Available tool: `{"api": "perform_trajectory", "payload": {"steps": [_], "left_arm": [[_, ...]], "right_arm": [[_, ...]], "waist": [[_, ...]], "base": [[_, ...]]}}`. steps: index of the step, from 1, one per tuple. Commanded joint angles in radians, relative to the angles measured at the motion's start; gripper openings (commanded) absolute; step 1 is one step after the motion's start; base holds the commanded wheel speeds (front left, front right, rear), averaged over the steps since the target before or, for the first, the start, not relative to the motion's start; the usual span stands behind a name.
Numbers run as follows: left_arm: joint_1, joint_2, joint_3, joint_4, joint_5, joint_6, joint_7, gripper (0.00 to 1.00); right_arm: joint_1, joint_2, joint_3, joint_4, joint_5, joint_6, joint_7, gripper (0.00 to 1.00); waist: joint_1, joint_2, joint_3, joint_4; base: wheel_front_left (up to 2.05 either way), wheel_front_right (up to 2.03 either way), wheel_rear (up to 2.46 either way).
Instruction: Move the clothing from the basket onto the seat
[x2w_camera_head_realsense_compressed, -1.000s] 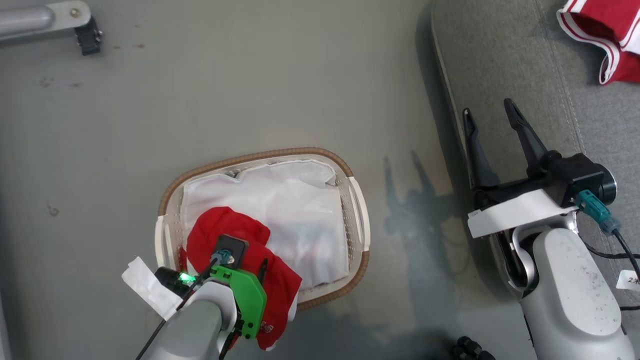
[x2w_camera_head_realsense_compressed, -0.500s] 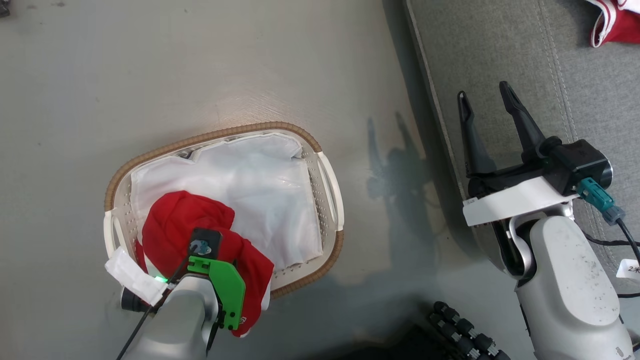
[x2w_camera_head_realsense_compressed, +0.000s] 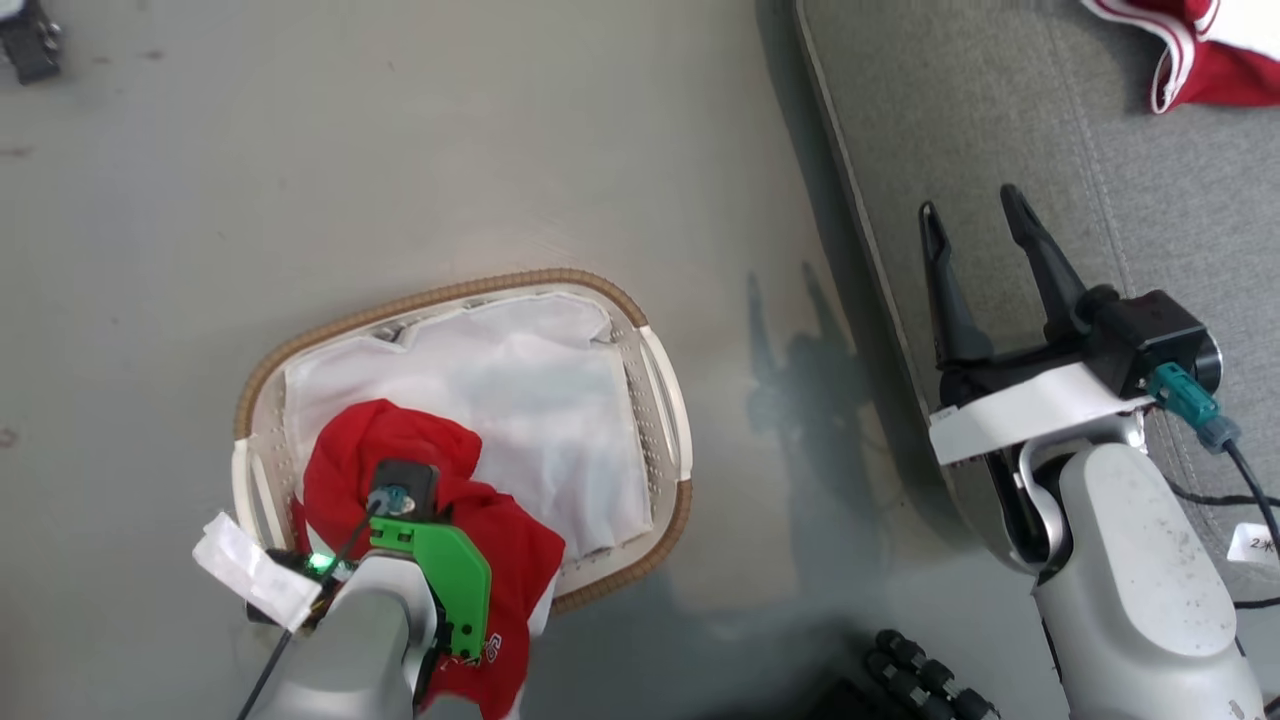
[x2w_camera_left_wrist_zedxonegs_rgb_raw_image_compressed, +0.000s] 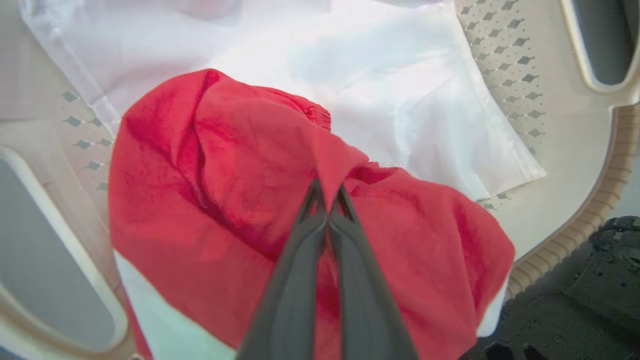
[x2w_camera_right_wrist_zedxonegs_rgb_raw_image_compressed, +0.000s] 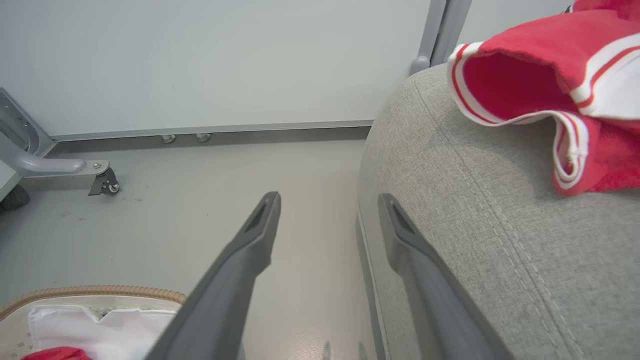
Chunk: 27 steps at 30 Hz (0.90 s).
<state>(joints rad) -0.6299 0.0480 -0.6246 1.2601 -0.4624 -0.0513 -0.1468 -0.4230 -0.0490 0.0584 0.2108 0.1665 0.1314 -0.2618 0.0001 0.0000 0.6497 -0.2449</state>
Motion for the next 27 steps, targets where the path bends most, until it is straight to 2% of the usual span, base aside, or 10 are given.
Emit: {"api": "perform_trajectory", "payload": {"steps": [1, 9, 20, 27], "left_arm": [[0.023, 0.005, -0.004, -0.008, -0.009, -0.01, -0.013, 0.0], [0.069, 0.004, -0.053, -0.075, -0.023, -0.042, -0.073, 0.0], [0.126, 0.005, -0.1, -0.179, -0.019, -0.063, -0.115, 0.0], [0.086, 0.051, -0.13, -0.324, 0.012, -0.073, -0.119, 0.0]], "right_arm": [[0.017, -0.003, -0.006, 0.012, -0.01, -0.001, -0.005, 1.0], [0.072, -0.003, -0.033, 0.061, -0.052, -0.001, -0.005, 1.0], [0.186, -0.003, -0.069, 0.109, -0.092, -0.001, -0.005, 1.0], [0.269, -0.003, -0.089, 0.129, -0.118, -0.001, -0.005, 1.0]], "waist": [[-0.0001, 0.0, -0.061, 0.025], [-0.0001, 0.0, -0.225, 0.086], [-0.0001, 0.0, -0.464, 0.159], [-0.0001, 0.0, -0.593, 0.184]], "base": [[0.0, 0.0, 0.0], [0.0, 0.0, 0.0], [0.0, 0.0, 0.0], [0.0, 0.0, 0.0]]}}
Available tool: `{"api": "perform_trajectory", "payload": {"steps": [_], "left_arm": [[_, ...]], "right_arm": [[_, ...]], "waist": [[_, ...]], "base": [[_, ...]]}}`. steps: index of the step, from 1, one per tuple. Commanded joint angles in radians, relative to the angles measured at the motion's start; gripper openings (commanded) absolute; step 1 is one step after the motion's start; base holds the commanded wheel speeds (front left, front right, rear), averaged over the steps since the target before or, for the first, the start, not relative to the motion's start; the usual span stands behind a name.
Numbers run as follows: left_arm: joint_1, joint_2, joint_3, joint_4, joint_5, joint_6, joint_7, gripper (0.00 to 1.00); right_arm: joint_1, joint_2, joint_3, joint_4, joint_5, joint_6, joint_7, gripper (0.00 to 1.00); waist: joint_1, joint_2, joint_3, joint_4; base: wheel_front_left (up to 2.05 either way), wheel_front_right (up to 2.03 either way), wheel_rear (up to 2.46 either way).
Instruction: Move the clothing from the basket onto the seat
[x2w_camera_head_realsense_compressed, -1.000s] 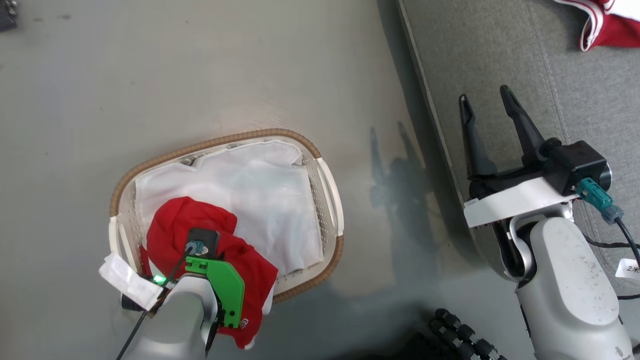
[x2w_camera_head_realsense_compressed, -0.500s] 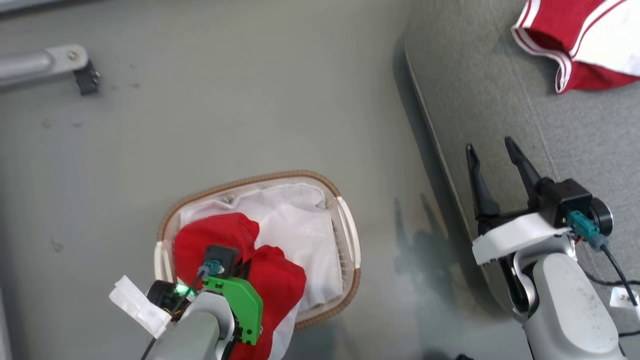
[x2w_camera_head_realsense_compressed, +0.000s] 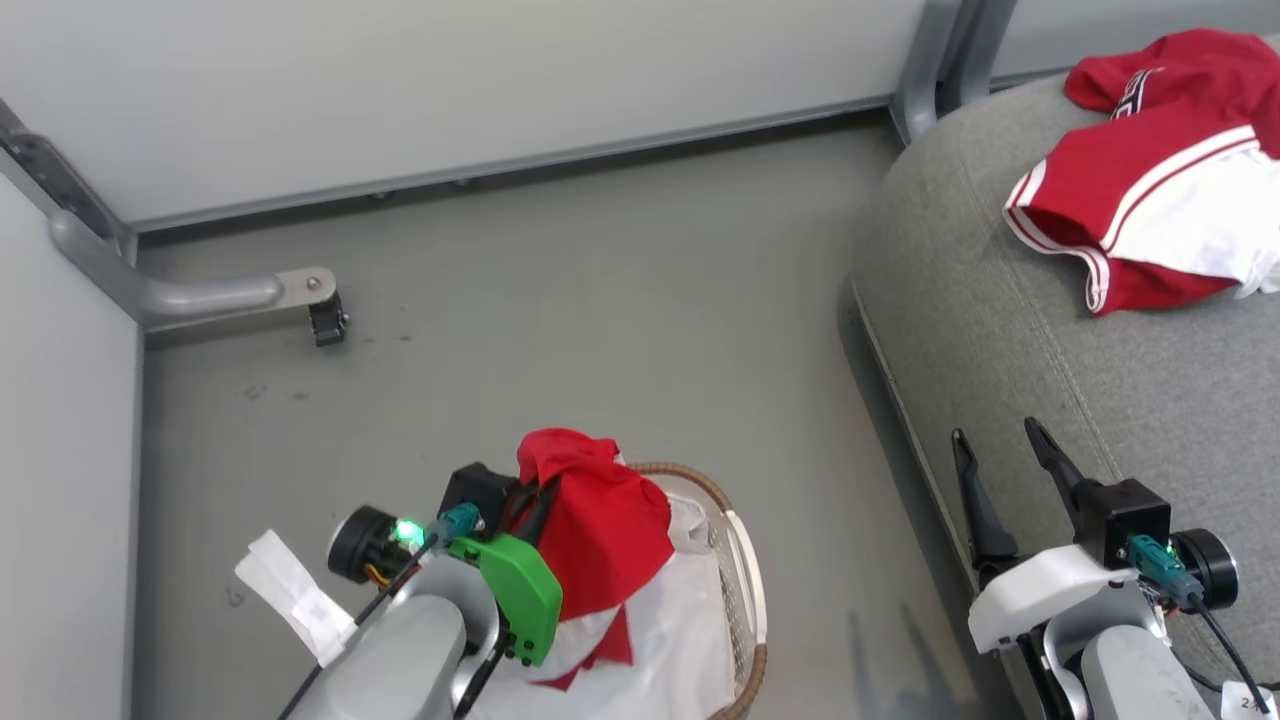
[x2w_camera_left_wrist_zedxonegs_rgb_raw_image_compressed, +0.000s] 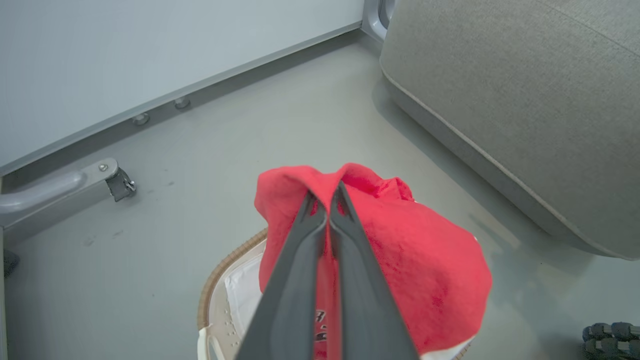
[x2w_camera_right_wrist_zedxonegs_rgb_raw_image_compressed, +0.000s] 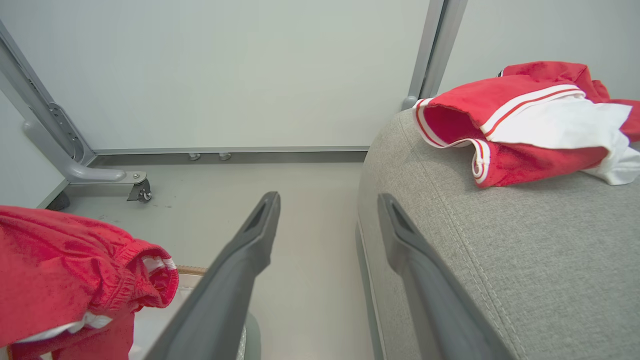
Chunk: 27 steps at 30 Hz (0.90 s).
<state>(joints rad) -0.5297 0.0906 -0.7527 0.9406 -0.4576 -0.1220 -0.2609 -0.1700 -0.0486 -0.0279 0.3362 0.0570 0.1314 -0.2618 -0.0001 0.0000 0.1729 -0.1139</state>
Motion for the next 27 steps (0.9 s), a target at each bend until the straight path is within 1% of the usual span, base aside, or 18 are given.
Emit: {"api": "perform_trajectory", "payload": {"steps": [1, 6, 15, 21, 27], "left_arm": [[-0.029, 0.022, -0.005, -0.032, 0.014, -0.003, -0.005, 0.0], [-0.1, 0.082, -0.014, -0.158, 0.029, -0.006, 0.022, 0.0], [-0.273, 0.196, -0.029, -0.409, 0.051, -0.008, 0.151, 0.0], [-0.366, 0.227, 0.004, -0.513, 0.009, -0.008, 0.216, 0.0], [-0.434, 0.22, 0.017, -0.569, 0.01, 0.002, 0.248, 0.0]], "right_arm": [[0.026, -0.004, -0.004, 0.004, -0.011, -0.001, -0.005, 1.0], [0.056, -0.003, 0.003, 0.007, -0.016, -0.001, -0.005, 1.0], [0.02, -0.003, 0.058, 0.0, -0.001, -0.001, -0.005, 1.0], [-0.009, -0.003, 0.141, -0.001, 0.019, -0.001, -0.005, 1.0], [-0.022, -0.003, 0.257, 0.003, 0.043, -0.001, -0.005, 1.0]], "waist": [[0.0001, 0.0, -0.132, 0.056], [0.0001, 0.0, -0.181, 0.063], [0.0001, 0.0, -0.207, 0.06], [0.0001, 0.0, -0.212, 0.053], [0.0001, 0.0, -0.217, 0.054]], "base": [[0.0, 0.0, 0.0], [0.0, 0.0, 0.0], [0.0, 0.0, 0.0], [0.0, 0.0, 0.0], [0.0, 0.0, 0.0]]}}
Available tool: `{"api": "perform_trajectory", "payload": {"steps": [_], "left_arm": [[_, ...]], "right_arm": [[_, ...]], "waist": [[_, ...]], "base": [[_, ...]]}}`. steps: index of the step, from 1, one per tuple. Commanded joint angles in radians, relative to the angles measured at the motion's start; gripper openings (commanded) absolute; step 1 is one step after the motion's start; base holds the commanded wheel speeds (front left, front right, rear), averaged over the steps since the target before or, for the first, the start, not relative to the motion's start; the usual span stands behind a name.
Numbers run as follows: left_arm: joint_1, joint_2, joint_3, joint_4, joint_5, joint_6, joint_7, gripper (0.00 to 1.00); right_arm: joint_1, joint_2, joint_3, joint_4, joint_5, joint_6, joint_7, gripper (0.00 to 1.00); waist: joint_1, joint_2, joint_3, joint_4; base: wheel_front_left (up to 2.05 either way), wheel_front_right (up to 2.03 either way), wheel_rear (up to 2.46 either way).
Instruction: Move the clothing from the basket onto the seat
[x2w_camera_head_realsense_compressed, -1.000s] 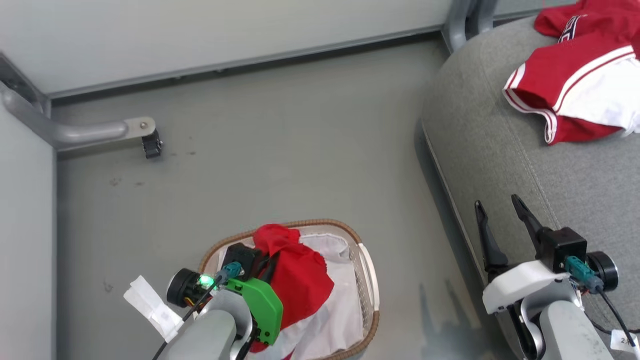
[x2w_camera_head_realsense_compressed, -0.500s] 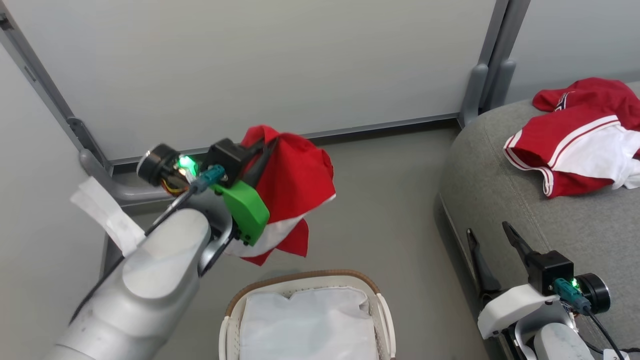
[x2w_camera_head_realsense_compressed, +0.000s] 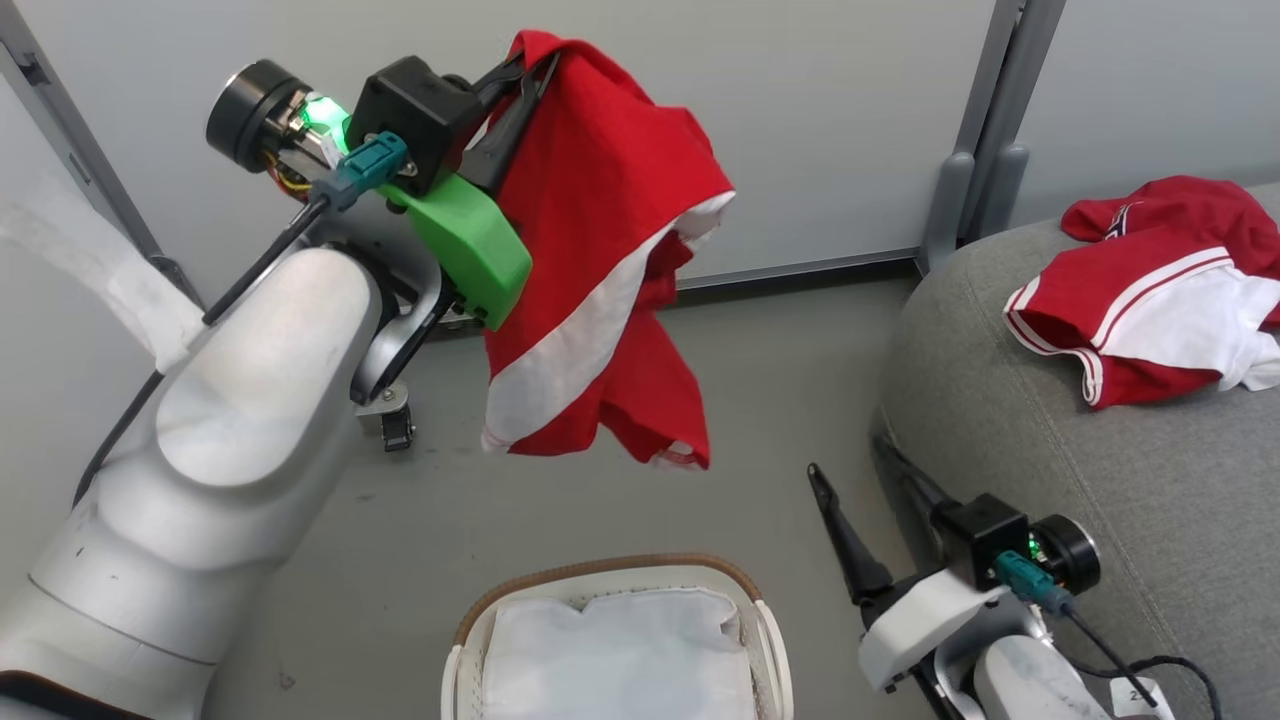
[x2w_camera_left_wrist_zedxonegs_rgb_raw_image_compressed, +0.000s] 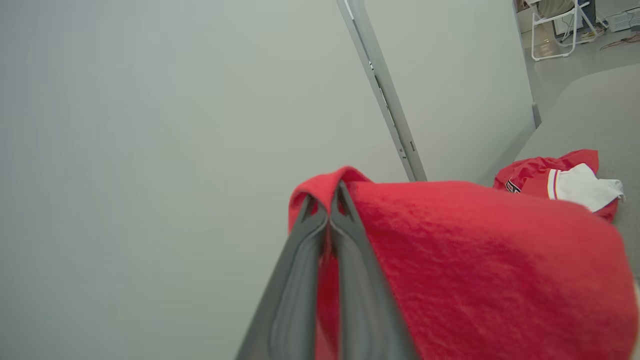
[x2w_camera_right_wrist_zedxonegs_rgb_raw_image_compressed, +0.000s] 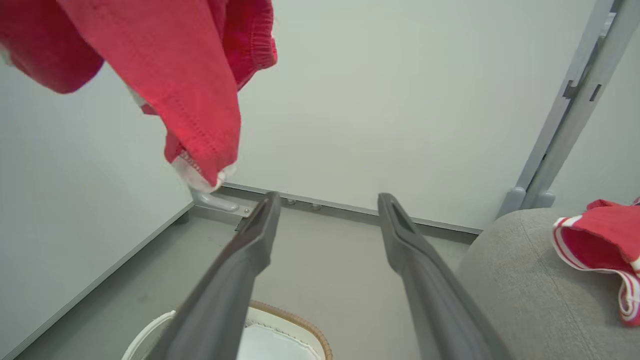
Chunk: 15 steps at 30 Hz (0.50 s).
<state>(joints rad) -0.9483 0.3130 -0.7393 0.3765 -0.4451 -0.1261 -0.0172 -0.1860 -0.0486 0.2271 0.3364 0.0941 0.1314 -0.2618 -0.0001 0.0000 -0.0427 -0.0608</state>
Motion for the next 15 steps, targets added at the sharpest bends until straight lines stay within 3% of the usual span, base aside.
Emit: {"api": "perform_trajectory", "payload": {"steps": [1, 6, 15], "left_arm": [[-0.021, -0.007, 0.002, -0.009, -0.003, 0.007, 0.005, 0.0], [-0.044, -0.037, -0.011, -0.038, -0.012, 0.007, 0.021, 0.0], [-0.076, -0.081, -0.046, -0.068, -0.016, 0.006, 0.037, 0.0]], "right_arm": [[-0.005, -0.003, 0.02, 0.005, 0.01, -0.001, -0.005, 1.0], [-0.023, -0.004, 0.102, 0.034, 0.023, -0.001, -0.005, 1.0], [-0.131, -0.003, 0.143, 0.102, 0.032, -0.001, -0.005, 1.0]], "waist": [[0.0001, 0.0, -0.002, 0.001], [0.0001, 0.0, -0.006, 0.009], [0.0001, 0.0, -0.002, 0.043]], "base": [[0.0, 0.0, 0.0], [0.0, 0.0, 0.0], [0.0, 0.0, 0.0]]}}
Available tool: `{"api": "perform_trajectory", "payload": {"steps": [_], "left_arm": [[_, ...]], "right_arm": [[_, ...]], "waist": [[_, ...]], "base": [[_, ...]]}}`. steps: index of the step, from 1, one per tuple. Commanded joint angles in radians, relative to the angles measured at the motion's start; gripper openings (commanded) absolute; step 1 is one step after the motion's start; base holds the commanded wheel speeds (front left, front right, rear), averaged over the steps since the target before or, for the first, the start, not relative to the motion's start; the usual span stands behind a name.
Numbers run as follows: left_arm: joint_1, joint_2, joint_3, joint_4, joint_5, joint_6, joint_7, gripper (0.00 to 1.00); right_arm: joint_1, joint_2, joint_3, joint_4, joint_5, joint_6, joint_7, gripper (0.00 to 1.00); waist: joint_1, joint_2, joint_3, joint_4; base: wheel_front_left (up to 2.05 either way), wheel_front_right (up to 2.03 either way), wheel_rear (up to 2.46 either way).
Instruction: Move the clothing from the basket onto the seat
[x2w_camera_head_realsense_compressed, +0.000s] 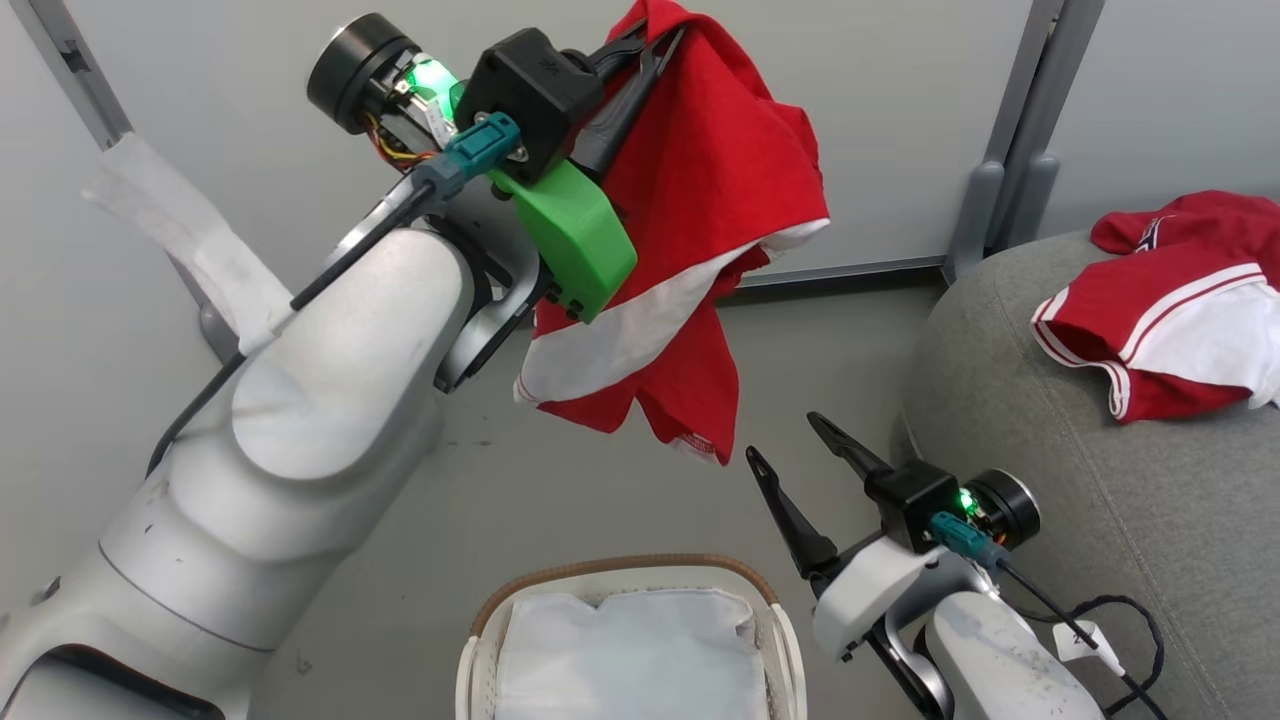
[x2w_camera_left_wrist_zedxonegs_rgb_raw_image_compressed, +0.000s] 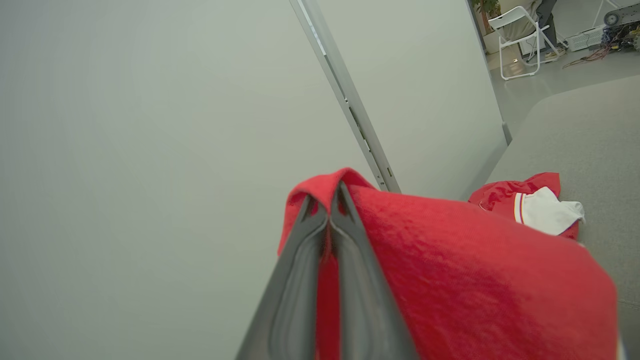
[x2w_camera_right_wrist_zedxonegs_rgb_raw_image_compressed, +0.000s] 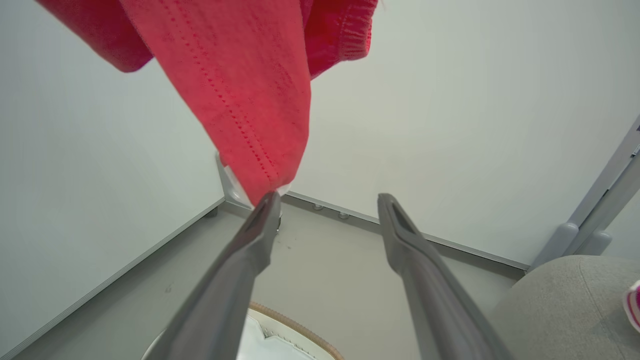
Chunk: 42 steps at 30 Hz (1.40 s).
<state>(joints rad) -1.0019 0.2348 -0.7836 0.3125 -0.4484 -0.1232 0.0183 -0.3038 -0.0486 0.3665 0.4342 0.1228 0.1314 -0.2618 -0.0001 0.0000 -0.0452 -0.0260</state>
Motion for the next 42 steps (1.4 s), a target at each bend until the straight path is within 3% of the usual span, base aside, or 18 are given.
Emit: {"api": "perform_trajectory", "payload": {"steps": [1, 15, 29, 30, 31, 32, 34, 42], "left_arm": [[-0.025, -0.006, -0.005, -0.004, -0.013, 0.003, 0.004, 0.0], [-0.037, -0.031, -0.051, -0.059, -0.034, -0.004, 0.013, 0.0], [-0.015, -0.04, -0.062, -0.106, -0.069, 0.001, 0.018, 0.0], [-0.015, -0.041, -0.062, -0.107, -0.072, 0.003, 0.017, 0.0], [-0.014, -0.041, -0.061, -0.108, -0.074, 0.004, 0.017, 0.0], [-0.01, -0.04, -0.061, -0.107, -0.077, 0.006, 0.017, 0.0], [0.0, -0.036, -0.06, -0.099, -0.081, 0.01, 0.022, 0.0], [0.08, 0.007, -0.036, -0.035, -0.114, 0.037, -0.014, 0.0]], "right_arm": [[-0.023, -0.003, 0.009, 0.008, 0.007, -0.001, -0.005, 1.0], [-0.101, -0.004, 0.169, -0.007, 0.091, -0.001, -0.005, 1.0], [-0.187, -0.002, 0.113, 0.039, 0.095, -0.001, -0.005, 1.0], [-0.194, -0.002, 0.121, 0.043, 0.102, -0.001, -0.005, 0.65], [-0.199, -0.003, 0.127, 0.045, 0.108, -0.001, -0.005, 0.41], [-0.203, -0.003, 0.134, 0.047, 0.112, -0.001, -0.005, 0.22], [-0.207, -0.004, 0.14, 0.048, 0.12, -0.001, -0.005, 0.0], [-0.174, -0.004, 0.116, 0.011, 0.11, -0.001, -0.005, 0.0]], "waist": [[0.0001, 0.0, 0.0, 0.012], [0.0001, 0.0, -0.009, 0.049], [0.0001, 0.0, -0.011, 0.066], [0.0001, 0.0, -0.011, 0.068], [0.0001, 0.0, -0.011, 0.069], [0.0001, 0.0, -0.011, 0.071], [0.0001, 0.0, -0.011, 0.071], [0.0001, 0.0, -0.007, 0.055]], "base": [[0.0, 0.0, 0.0], [0.0, 0.0, 0.0], [0.0, 0.0, 0.0], [0.0, 0.0, 0.0], [0.0, 0.0, 0.0], [0.0, 0.0, 0.0], [0.0, 0.0, 0.0], [0.0, 0.0, 0.0]]}}
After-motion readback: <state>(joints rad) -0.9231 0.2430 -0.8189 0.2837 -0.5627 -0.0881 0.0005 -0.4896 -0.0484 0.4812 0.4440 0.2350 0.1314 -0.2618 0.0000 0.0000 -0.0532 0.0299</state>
